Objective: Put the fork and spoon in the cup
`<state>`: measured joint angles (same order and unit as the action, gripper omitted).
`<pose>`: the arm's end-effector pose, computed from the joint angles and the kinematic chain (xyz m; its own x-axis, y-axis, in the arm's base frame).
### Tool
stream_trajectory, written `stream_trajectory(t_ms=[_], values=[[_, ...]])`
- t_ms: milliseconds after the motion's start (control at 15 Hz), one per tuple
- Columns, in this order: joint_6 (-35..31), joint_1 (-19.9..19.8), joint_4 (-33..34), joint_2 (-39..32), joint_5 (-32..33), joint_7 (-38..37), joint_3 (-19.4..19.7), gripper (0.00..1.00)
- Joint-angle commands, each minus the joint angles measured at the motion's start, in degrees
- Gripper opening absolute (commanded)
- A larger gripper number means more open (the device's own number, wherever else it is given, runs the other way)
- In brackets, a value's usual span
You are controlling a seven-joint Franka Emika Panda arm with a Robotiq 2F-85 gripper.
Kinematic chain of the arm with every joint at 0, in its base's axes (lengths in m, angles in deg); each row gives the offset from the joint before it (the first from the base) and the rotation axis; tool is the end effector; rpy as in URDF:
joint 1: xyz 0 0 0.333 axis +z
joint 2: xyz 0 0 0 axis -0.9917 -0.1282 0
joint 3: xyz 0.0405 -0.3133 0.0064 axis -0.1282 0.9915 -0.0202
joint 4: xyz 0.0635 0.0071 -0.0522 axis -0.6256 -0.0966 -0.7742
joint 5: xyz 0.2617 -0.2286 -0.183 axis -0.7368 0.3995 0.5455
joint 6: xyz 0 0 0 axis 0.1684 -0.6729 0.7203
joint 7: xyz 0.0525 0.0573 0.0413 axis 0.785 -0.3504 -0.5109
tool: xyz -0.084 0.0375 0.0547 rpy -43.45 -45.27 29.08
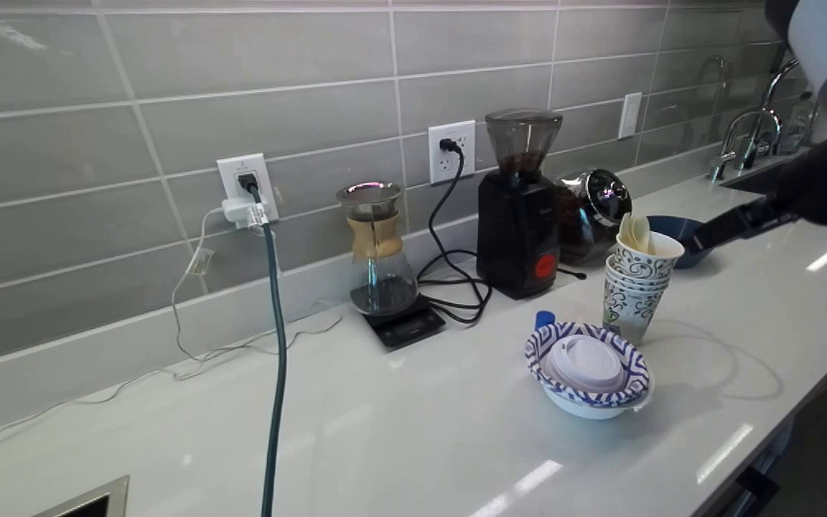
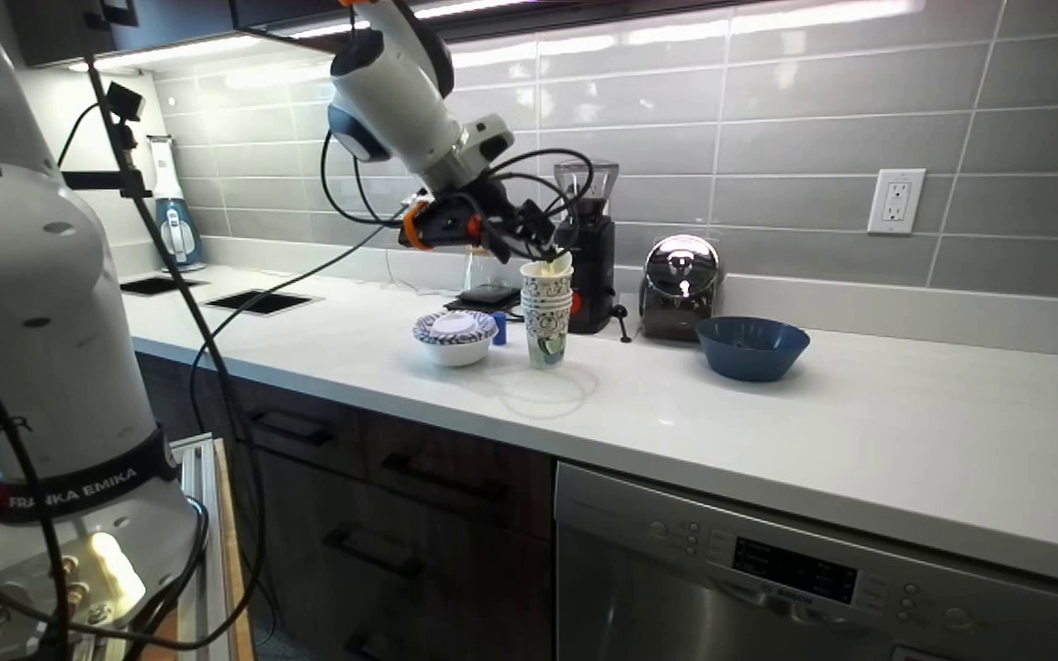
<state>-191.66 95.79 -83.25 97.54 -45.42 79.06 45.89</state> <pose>0.4259 0.0336 0.3618 0.6809 0.2833 0.6754 0.2600 -0.9556 0.1388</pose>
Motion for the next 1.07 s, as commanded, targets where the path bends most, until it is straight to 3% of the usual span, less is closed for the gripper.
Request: stream_trajectory(t_ms=[0,200,333,400,733,1000], values=[[1.39,1.0,-4.7,-0.46,6.39,-8.83,1.82,1.0],[4.55,-0.13,-7.53,-0.13,11.24,-13.77,3.21,1.0],[8.98,-1.34,-9.47,0.52,17.85,-19.48,4.4,1.0],[12.13,-4.46,-10.08,1.66,22.42,-22.77,2.83,1.0],[33.25,-11.09,-8.4,8.56,43.58,-41.28,5.59,1.0],[46.36,-13.43,-3.01,16.31,53.03,-53.42,8.22,1.0]])
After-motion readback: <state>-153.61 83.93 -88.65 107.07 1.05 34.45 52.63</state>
